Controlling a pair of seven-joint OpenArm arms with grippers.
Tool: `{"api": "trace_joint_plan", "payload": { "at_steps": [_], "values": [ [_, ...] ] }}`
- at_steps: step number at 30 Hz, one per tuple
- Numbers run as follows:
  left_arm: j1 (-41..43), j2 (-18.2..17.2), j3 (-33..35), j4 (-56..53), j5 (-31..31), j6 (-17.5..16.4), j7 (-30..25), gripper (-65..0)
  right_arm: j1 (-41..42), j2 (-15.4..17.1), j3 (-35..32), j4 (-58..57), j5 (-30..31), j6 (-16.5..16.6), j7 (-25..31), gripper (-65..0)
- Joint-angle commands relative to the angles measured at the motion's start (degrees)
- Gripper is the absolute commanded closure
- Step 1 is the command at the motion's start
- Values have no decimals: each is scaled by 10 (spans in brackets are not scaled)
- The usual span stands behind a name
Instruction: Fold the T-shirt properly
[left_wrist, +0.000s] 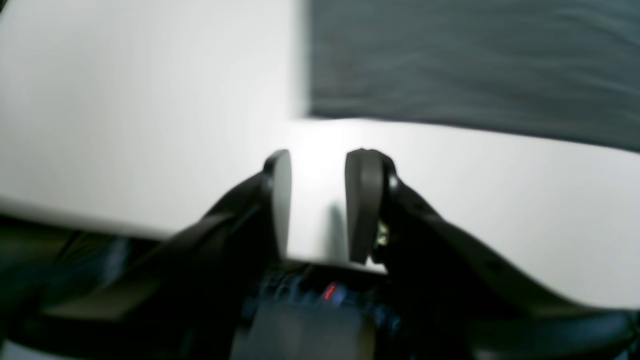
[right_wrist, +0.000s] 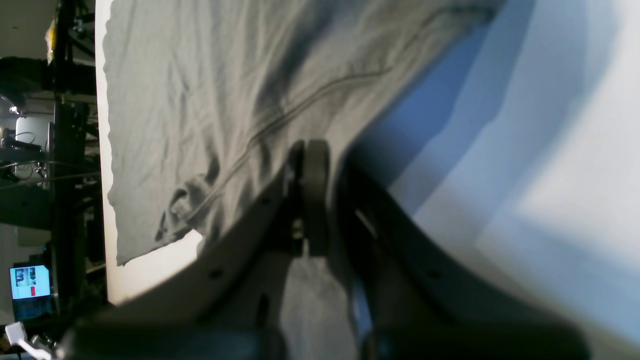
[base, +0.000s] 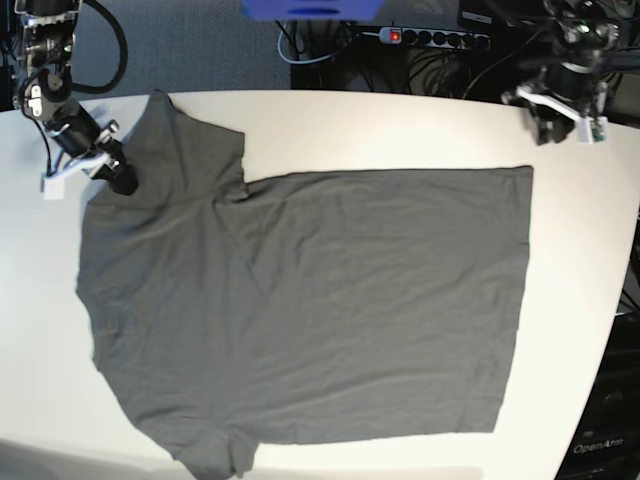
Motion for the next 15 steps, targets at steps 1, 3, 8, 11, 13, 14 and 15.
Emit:
{"api": "trace_joint_plan", "payload": {
  "at_steps": [1,3,8,11,13,14,15],
  "values": [
    [-4,-10,-10,9,-11,-7,6,-187,-2,9,3,6,1,2,2,-6],
    [-11,-26,-27,8,-16,-7,37,-187,-2,9,0,6,-1,2,2,-4],
    [-49,-5,-101,8,-13,-7,61,-183,-2,11,-14,6,-4,2,4,-4],
    [-71,22,-159,15,-8,-7,60,-172,-1,8,-13,9,-22,2,3,-4],
    [-87,34,-185,27,40,-7,48,-121,-1,5,-13,9,-32,2,3,-4],
    [-95,37,-187,29,74,-7,37,-99,0,0,-13,7,-32,2,3,-4],
    [-104,40,-188,29,111,-7,25,-83,0,-2,-13,7,-34,2,4,-3]
  ]
}}
